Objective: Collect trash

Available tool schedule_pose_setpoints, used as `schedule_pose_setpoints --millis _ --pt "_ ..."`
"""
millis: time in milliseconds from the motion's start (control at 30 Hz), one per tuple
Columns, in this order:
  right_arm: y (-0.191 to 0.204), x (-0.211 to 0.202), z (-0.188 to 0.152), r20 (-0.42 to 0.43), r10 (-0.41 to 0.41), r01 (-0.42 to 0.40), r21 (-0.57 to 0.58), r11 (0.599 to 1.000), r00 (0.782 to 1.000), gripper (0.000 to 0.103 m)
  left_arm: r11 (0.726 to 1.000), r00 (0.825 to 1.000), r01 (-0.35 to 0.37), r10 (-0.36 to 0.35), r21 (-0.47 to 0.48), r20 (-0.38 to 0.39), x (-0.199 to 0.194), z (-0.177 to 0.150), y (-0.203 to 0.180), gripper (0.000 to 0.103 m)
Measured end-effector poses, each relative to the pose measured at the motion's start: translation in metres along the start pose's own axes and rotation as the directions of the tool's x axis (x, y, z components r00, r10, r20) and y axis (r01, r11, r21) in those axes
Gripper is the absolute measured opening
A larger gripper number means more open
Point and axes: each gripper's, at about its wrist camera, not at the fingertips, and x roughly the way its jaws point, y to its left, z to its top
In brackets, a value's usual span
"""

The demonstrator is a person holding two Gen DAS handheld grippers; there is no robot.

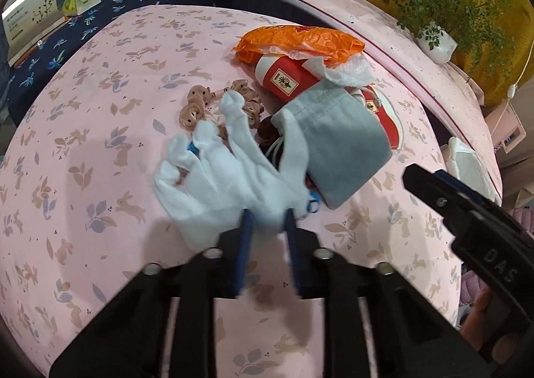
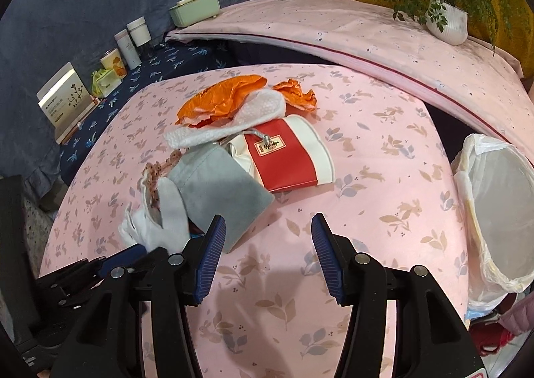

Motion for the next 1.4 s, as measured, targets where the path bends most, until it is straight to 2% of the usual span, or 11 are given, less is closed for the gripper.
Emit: schedule_pose_setpoints --millis 67,233,633,733,867,967,1233,1267,1300,1333,1400 --pt "0.001 0.004 -0.001 -0.01 0.006 -0.006 0.001 1.0 1.0 0.053 1.0 1.0 0.02 -0.02 -0.004 0.012 -0.007 0.001 0.002 0.01" --pt "0.006 0.013 0.0 -0.023 0.017 -0.017 -0.004 1.0 1.0 0.052 0.998 0.997 0.058 -0.058 -0.006 0.051 -0.03 0.005 0.009 0.01" --pt "0.01 0.037 0.013 -0.048 0.026 -0.026 -0.003 1.0 0.999 0.05 0.999 0.991 0.038 -0.033 -0.039 0.127 -0.057 0.029 0.025 0.009" --pt "0.011 0.041 0.015 -0.062 0.041 -0.042 -0.003 0.999 0.997 0.039 0.998 0.989 0.041 -0.034 -0.042 0.141 -0.059 0.036 0.026 0.008" --pt "0.015 0.041 0.014 -0.079 0.046 -0.048 -0.014 0.999 0.996 0.01 0.999 0.987 0.036 -0.03 -0.038 0.157 -0.063 0.043 0.023 0.007" --pt "0.017 0.034 0.012 -0.074 0.065 -0.066 -0.017 0.998 0.995 0.006 0.999 0.986 0.033 -0.027 -0.035 0.165 -0.065 0.045 0.02 0.007" --pt "0.02 -0.004 0.018 0.001 0.113 -0.113 -0.037 0.993 0.994 0.005 0.999 0.989 0.037 -0.032 -0.032 0.146 -0.064 0.043 0.014 0.007" --pt "0.02 -0.009 0.02 0.013 0.116 -0.116 -0.037 0.993 0.993 0.005 0.999 0.99 0.035 -0.03 -0.033 0.138 -0.062 0.04 0.014 0.009" --pt "0.019 -0.014 0.022 0.024 0.121 -0.12 -0.036 0.992 0.992 0.004 0.999 0.992 0.028 -0.023 -0.033 0.127 -0.059 0.037 0.014 0.018" --pt "0.018 -0.019 0.023 0.036 0.126 -0.124 -0.032 0.992 0.991 0.004 0.999 0.993 0.022 -0.018 -0.031 0.117 -0.057 0.034 0.014 0.034" --pt "0.016 -0.026 0.026 0.053 0.132 -0.131 -0.026 0.991 0.99 0.004 1.0 0.994 -0.003 0.006 -0.028 0.109 -0.052 0.025 0.013 0.051"
